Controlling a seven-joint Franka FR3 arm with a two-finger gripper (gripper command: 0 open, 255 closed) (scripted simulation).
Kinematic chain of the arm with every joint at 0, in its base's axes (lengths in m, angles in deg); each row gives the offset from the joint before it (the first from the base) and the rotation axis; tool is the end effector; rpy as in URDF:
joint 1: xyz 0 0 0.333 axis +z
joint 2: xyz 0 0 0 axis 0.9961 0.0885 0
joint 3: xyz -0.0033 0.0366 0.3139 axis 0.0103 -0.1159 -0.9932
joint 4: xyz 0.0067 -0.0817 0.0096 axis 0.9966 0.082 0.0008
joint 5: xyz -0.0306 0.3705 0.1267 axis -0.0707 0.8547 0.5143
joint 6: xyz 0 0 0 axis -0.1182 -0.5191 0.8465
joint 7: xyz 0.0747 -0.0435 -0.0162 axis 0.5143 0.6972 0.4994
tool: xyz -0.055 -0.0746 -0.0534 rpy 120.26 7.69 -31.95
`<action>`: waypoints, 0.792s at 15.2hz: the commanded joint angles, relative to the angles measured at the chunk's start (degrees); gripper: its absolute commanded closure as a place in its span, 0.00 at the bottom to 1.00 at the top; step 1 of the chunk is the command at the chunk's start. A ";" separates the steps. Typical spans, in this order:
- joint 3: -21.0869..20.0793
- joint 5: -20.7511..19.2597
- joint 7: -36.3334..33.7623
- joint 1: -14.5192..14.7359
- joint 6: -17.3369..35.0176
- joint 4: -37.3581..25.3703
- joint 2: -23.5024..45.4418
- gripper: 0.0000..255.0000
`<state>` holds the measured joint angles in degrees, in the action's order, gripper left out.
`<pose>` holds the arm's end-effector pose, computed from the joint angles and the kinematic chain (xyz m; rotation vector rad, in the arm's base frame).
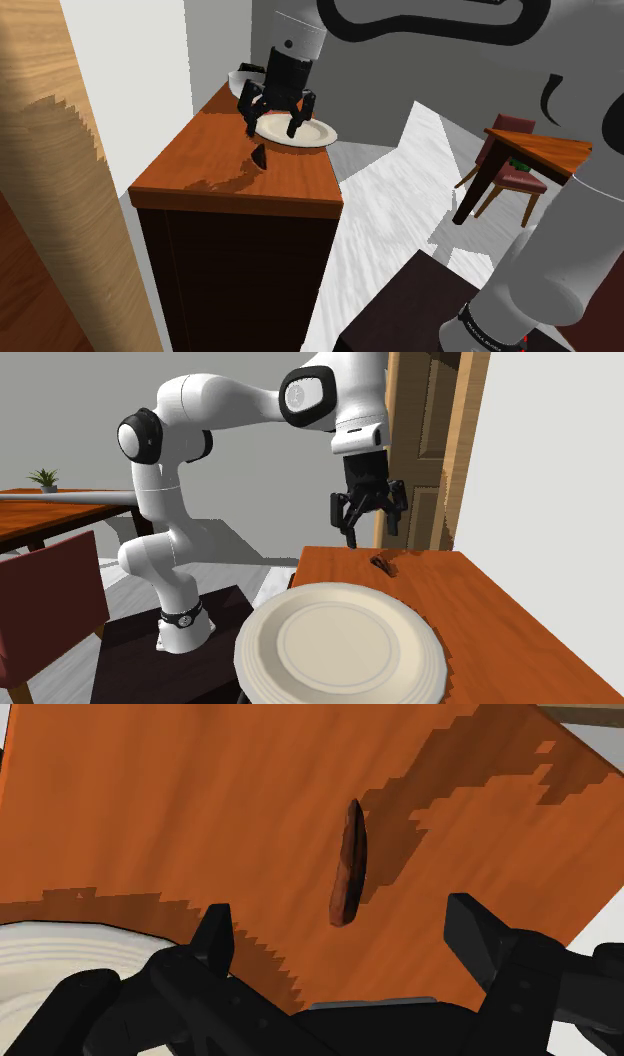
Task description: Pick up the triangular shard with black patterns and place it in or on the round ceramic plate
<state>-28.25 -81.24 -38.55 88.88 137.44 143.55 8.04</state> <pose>0.4958 0.3030 0.6232 -3.0175 0.2676 -0.2039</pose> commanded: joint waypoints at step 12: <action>-0.84 -3.11 -3.51 1.37 4.87 -0.16 4.96 0.00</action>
<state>-29.08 -84.32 -42.04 90.23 142.25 143.39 12.95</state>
